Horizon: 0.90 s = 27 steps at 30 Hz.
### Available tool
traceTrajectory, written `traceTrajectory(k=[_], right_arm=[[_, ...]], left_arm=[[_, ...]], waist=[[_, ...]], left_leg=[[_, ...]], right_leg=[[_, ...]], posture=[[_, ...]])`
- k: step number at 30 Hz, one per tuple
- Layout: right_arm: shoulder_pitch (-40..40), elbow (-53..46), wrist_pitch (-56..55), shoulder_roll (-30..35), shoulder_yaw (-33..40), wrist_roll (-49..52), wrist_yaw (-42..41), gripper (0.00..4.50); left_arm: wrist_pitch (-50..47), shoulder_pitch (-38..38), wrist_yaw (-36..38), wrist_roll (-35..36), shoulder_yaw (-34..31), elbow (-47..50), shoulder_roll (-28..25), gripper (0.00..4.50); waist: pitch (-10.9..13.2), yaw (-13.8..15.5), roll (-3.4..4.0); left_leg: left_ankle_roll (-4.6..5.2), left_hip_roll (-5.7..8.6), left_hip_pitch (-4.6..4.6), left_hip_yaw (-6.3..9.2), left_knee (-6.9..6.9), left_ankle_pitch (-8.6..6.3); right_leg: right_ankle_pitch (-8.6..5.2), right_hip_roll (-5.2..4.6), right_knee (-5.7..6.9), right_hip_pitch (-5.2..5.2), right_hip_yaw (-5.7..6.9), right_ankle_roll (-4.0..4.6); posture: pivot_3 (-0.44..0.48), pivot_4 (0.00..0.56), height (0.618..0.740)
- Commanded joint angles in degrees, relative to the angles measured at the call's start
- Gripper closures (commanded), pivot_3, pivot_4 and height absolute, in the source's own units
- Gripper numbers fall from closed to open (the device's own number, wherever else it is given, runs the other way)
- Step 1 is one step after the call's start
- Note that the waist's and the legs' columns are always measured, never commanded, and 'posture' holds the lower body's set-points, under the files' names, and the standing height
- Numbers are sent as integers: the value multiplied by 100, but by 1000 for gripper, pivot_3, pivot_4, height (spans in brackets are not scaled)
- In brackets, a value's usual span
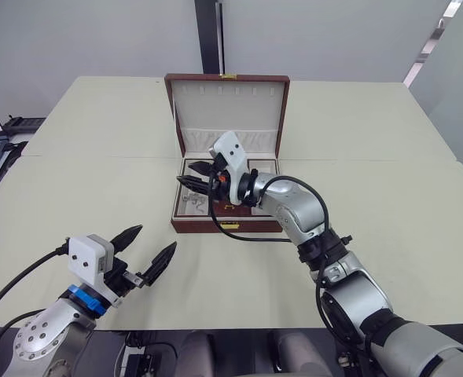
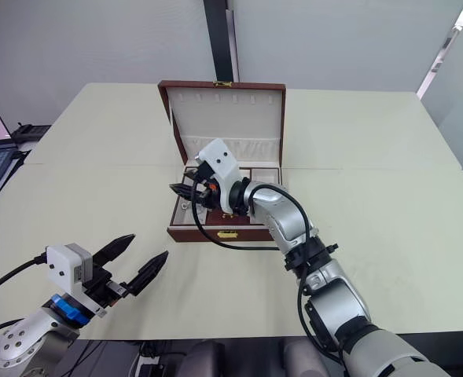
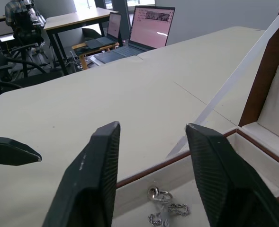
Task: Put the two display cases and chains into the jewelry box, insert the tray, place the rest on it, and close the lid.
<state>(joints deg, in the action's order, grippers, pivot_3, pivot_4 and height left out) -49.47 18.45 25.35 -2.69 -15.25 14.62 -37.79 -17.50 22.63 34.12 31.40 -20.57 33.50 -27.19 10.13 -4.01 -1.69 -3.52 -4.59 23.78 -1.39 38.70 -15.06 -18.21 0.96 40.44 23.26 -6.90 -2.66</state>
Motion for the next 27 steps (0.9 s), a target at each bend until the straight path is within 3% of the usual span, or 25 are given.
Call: traceTrajectory(k=[1, 4, 11, 16, 21, 27], right_arm=[[4, -281, -139, 75, 160, 89, -200, 924], [140, -401, -203, 391, 280, 124, -451, 40], [806, -1171, -227, 1738, 714, 348, -1285, 40], [1796, -1812, -394, 2956, 1173, 548, -2004, 40], [2707, -1991, -425, 3847, 1817, 739, -2273, 40], [3493, -2124, -378, 4453, 2457, 916, -2306, 40]], left_arm=[[-55, -139, -4, 107, -86, 169, -136, 0], [-149, -317, 99, 168, -139, 47, -286, 0], [-401, -813, 723, 500, -399, -623, -975, 0], [-509, -1287, 1419, 521, -532, -1477, -1707, 0], [-351, -1747, 1991, 281, -589, -2536, -2277, 0], [-39, -2045, 2324, -6, -648, -3362, -2511, 0]], waist=[[0, 1, 0], [0, 5, 0], [4, 35, 3], [7, 44, 3], [10, 65, 6], [10, 37, 7]], left_leg=[[0, 0, 0, 1, 0, 0], [0, 1, 0, 1, 0, 0], [0, 2, 0, 0, -1, 0], [0, 2, 1, 1, -4, 0], [1, 3, 0, -6, -5, 0], [1, 2, -1, -10, -5, 0]], right_leg=[[0, 0, 0, 0, 1, 0], [0, 0, -1, 0, 1, 0], [0, 0, -6, 0, 1, 0], [-2, 2, -9, 0, 1, 1], [-2, 1, -14, 0, -4, 0], [-2, 2, -15, 1, -8, 0]], posture=[[0, 150, 740], [0, 150, 740], [0, 150, 740], [0, 150, 740], [0, 150, 740], [0, 150, 740]])
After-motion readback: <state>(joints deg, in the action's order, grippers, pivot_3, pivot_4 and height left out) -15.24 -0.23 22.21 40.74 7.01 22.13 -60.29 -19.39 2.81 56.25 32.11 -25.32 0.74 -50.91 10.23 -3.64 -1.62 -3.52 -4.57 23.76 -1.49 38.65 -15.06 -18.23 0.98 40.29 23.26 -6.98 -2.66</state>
